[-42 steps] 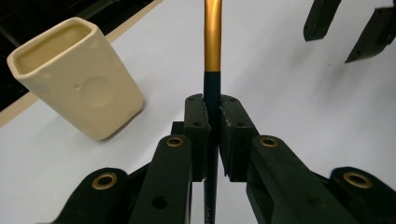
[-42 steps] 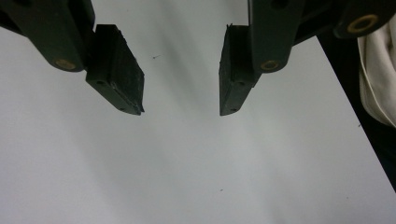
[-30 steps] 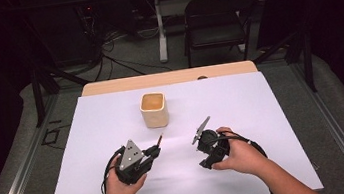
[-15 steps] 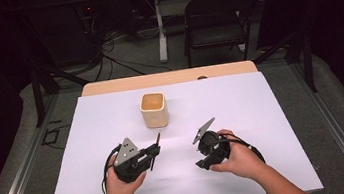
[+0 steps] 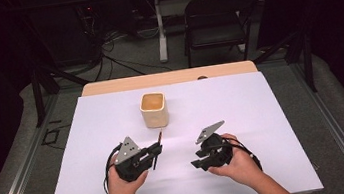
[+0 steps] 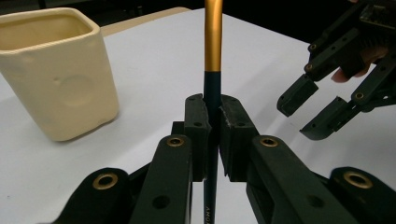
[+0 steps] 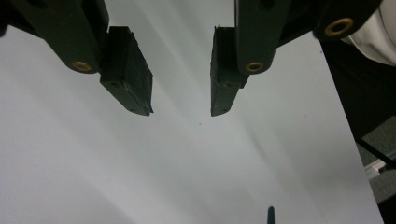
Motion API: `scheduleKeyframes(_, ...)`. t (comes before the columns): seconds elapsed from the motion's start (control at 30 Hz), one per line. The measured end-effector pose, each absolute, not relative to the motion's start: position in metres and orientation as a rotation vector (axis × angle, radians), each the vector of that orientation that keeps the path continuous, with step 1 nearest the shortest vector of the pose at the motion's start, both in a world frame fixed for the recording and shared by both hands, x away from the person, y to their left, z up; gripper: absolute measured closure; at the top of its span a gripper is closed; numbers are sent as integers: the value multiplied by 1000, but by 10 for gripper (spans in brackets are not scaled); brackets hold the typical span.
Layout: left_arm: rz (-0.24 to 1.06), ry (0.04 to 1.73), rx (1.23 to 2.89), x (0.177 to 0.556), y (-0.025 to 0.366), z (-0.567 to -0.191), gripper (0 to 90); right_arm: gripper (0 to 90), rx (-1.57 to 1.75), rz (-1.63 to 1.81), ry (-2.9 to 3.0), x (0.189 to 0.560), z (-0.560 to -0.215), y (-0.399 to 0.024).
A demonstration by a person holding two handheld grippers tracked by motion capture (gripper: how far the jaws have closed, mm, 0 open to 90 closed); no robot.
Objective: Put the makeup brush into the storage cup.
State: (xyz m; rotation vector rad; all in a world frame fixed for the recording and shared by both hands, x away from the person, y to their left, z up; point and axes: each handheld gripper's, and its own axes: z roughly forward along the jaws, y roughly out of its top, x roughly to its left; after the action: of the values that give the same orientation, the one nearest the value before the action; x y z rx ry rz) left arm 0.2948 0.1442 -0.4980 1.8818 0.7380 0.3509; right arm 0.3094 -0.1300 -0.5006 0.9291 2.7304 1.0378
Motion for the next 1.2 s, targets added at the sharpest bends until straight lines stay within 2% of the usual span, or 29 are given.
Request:
scheduleKeyframes(0.33,337,735,1869,295,139,-498,827,617,1022,1287,2642,305,-506,-130)
scheduleKeyframes(1.0,245,774,1798,299,132,-503,827,649,1054,1526,2540,295,-515,-124)
scheduleKeyframes(1.2,233,781,1779,300,129,-502,827,686,1065,1583,2507,294,-516,-120)
